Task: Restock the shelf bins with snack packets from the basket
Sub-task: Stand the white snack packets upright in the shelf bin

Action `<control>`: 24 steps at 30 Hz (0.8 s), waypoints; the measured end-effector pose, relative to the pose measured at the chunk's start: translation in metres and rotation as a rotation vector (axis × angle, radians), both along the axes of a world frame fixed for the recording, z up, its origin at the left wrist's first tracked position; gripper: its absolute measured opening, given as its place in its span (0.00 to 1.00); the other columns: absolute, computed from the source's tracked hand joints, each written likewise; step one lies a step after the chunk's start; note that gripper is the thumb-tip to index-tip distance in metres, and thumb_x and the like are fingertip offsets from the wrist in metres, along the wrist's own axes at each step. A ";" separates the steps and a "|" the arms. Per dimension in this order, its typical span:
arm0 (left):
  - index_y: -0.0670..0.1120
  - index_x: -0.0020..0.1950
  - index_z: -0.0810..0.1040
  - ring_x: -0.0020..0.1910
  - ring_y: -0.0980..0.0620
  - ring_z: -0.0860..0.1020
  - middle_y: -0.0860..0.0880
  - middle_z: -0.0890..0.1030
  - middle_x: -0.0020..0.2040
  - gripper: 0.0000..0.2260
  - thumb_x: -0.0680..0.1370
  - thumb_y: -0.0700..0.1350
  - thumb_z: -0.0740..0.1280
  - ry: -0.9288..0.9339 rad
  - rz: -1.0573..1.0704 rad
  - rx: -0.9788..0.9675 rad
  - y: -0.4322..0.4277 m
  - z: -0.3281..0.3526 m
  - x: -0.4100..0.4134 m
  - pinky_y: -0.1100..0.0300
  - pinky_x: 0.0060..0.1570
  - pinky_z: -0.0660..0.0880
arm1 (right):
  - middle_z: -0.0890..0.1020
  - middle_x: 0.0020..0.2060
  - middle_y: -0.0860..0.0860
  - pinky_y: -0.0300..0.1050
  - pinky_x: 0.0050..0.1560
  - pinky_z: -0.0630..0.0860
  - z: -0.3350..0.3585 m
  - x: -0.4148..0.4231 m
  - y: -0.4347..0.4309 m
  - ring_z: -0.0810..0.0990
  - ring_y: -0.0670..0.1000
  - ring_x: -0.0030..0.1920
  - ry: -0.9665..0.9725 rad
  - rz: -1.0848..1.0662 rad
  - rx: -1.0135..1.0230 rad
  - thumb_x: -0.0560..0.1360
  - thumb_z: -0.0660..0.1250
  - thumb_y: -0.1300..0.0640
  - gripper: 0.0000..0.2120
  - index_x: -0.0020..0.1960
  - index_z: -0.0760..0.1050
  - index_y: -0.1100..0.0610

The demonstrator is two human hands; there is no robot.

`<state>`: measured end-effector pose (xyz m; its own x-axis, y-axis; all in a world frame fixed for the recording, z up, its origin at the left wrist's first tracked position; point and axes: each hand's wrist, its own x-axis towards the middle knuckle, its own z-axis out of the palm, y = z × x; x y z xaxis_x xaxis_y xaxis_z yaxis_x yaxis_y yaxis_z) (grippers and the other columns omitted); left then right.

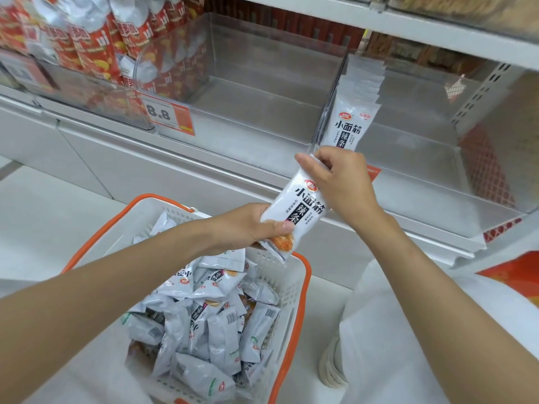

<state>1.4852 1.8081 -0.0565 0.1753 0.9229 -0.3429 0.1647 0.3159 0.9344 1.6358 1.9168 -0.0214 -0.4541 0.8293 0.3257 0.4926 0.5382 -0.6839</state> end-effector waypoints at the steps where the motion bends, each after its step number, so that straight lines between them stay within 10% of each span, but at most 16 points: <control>1: 0.49 0.51 0.77 0.35 0.65 0.79 0.58 0.82 0.36 0.03 0.79 0.46 0.65 0.007 0.000 0.012 0.001 0.000 0.000 0.72 0.34 0.73 | 0.67 0.22 0.46 0.40 0.28 0.60 0.004 0.001 0.001 0.63 0.44 0.25 0.014 -0.014 -0.028 0.77 0.68 0.48 0.23 0.27 0.65 0.53; 6: 0.52 0.50 0.78 0.38 0.65 0.81 0.58 0.83 0.41 0.02 0.79 0.47 0.66 0.018 0.065 0.031 0.001 -0.001 -0.002 0.72 0.36 0.74 | 0.84 0.35 0.53 0.39 0.35 0.78 0.024 0.016 0.008 0.80 0.45 0.33 0.071 0.066 -0.459 0.76 0.68 0.42 0.23 0.45 0.79 0.65; 10: 0.51 0.53 0.78 0.46 0.59 0.82 0.55 0.85 0.47 0.06 0.77 0.49 0.68 0.016 0.131 0.096 0.010 0.009 -0.002 0.67 0.47 0.78 | 0.86 0.44 0.54 0.43 0.43 0.82 0.028 0.030 0.006 0.85 0.52 0.45 0.043 0.233 -0.625 0.71 0.75 0.63 0.15 0.56 0.77 0.63; 17: 0.49 0.65 0.73 0.46 0.57 0.80 0.49 0.81 0.55 0.22 0.73 0.51 0.72 0.131 0.336 0.282 0.047 0.034 -0.006 0.64 0.45 0.75 | 0.85 0.44 0.46 0.42 0.45 0.79 0.064 0.045 0.017 0.84 0.46 0.45 0.659 -0.088 -0.095 0.71 0.74 0.63 0.10 0.50 0.79 0.54; 24: 0.50 0.58 0.77 0.39 0.63 0.76 0.55 0.81 0.46 0.12 0.76 0.48 0.71 0.361 0.387 0.548 0.105 0.084 0.000 0.69 0.41 0.71 | 0.84 0.44 0.44 0.40 0.47 0.80 0.048 0.059 0.049 0.83 0.43 0.45 0.439 -0.301 -0.005 0.73 0.72 0.61 0.08 0.52 0.80 0.57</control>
<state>1.4852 1.9135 0.0277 -0.2311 0.9507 0.2069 0.4615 -0.0801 0.8835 1.6947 1.9661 0.0263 -0.0175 0.9042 0.4268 0.2919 0.4129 -0.8627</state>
